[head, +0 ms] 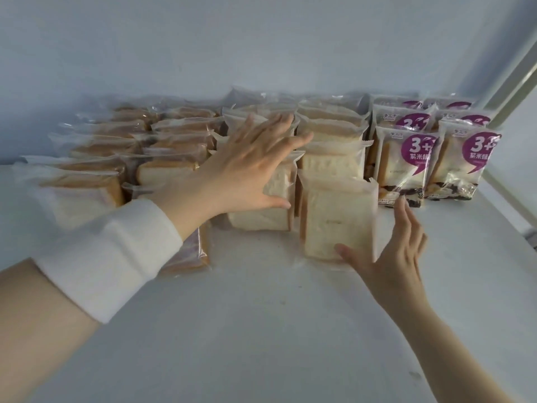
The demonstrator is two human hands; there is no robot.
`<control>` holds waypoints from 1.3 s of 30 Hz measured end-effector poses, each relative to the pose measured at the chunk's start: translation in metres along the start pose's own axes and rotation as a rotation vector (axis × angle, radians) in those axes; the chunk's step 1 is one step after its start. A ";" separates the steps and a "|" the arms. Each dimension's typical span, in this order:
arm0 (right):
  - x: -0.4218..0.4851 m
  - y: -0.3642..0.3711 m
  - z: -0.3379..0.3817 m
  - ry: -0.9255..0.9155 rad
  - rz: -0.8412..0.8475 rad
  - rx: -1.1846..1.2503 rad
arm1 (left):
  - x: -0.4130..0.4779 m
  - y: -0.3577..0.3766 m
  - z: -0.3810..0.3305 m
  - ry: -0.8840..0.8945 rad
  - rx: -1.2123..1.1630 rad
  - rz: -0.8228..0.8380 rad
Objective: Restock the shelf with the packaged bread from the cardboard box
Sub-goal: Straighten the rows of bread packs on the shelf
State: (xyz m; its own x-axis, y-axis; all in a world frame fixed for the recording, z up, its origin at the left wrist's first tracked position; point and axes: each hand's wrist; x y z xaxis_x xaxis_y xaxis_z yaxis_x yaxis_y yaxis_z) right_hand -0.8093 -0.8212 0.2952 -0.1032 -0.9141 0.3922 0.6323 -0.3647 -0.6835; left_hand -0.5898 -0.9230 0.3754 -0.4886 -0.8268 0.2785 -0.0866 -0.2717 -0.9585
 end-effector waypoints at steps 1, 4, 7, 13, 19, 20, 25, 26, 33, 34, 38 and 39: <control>0.001 -0.002 -0.006 0.094 0.063 0.078 | 0.010 0.001 -0.011 0.026 -0.014 0.009; 0.005 0.004 -0.016 0.137 0.146 0.195 | 0.044 0.006 -0.036 0.024 -0.023 0.123; 0.013 0.015 -0.020 0.139 0.033 0.300 | 0.066 0.012 -0.038 -0.008 -0.074 0.254; 0.051 0.030 -0.020 -0.019 -0.042 0.342 | 0.066 0.013 -0.030 0.004 -0.198 0.256; 0.047 0.029 -0.030 -0.043 0.077 0.461 | 0.067 0.016 -0.030 0.075 -0.113 0.191; 0.048 0.029 -0.030 -0.043 0.098 0.470 | 0.067 0.017 -0.031 0.084 -0.102 0.185; 0.055 0.032 -0.024 -0.013 0.090 0.436 | 0.069 0.019 -0.031 0.075 -0.107 0.184; 0.054 0.031 -0.023 -0.009 0.090 0.424 | 0.069 0.018 -0.031 0.078 -0.081 0.188; 0.048 0.021 -0.010 0.094 0.029 0.401 | 0.021 -0.019 -0.031 -0.131 -0.110 -0.094; 0.045 0.019 -0.008 0.090 0.017 0.379 | -0.001 -0.022 -0.027 -0.248 -0.223 -0.182; 0.023 0.013 0.006 0.029 -0.107 0.255 | -0.105 -0.007 -0.016 -0.765 -0.330 -0.384; 0.018 0.013 0.010 0.012 -0.125 0.243 | -0.124 -0.001 -0.015 -0.888 -0.299 -0.353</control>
State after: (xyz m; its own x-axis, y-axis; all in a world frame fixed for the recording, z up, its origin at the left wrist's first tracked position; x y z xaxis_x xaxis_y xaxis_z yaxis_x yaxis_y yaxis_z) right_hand -0.7951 -0.8409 0.2995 -0.2002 -0.8674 0.4555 0.7797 -0.4226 -0.4621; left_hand -0.5427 -0.8129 0.3410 0.4221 -0.8240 0.3781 -0.3759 -0.5386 -0.7541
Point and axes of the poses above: each hand's wrist, its own x-axis towards the middle knuckle, its own y-axis out of the palm, z = x × y, and after that the axes turned 12 degrees about -y, right-handed
